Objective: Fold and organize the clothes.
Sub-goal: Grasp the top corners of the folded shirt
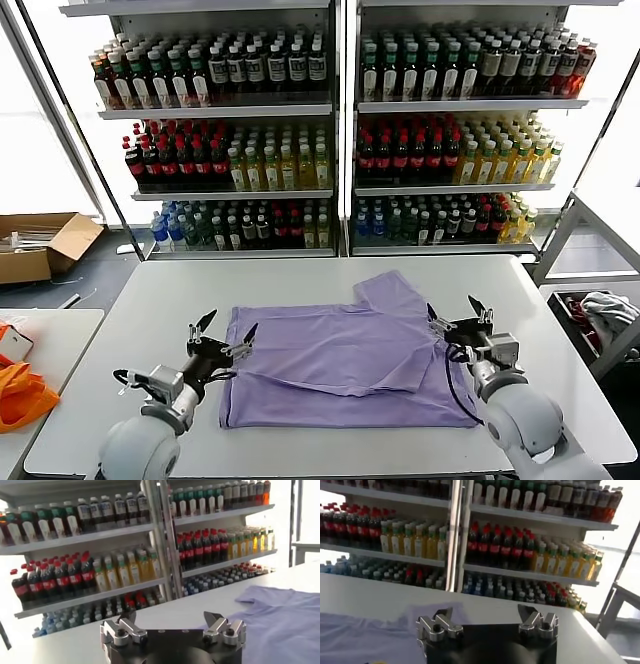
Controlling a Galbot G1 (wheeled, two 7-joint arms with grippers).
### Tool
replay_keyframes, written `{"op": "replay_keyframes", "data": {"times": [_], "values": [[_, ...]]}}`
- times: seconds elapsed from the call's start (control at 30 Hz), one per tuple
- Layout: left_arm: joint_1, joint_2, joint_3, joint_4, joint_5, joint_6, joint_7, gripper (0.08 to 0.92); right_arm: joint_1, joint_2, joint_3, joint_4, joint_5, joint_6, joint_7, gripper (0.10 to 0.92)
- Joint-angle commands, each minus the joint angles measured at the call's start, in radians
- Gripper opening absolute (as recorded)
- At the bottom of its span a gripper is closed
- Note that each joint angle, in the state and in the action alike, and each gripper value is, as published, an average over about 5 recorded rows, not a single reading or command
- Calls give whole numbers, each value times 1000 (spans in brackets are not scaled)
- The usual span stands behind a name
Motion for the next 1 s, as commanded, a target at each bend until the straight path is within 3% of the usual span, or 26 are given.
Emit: {"op": "replay_keyframes", "data": {"times": [0.03,0.67,1.0], "values": [[-258,33,138,220,-85,45,14,822,372,-60,-197,-318,142,-81,-69,823],[-421,4,217,459,-91,114,-46,822,589,185,-282,-608,74,-71,-67,823],[-459,-8,231,516,-107,145,-71,822,606,264,-261,-749,64,-71,-64,823]]}}
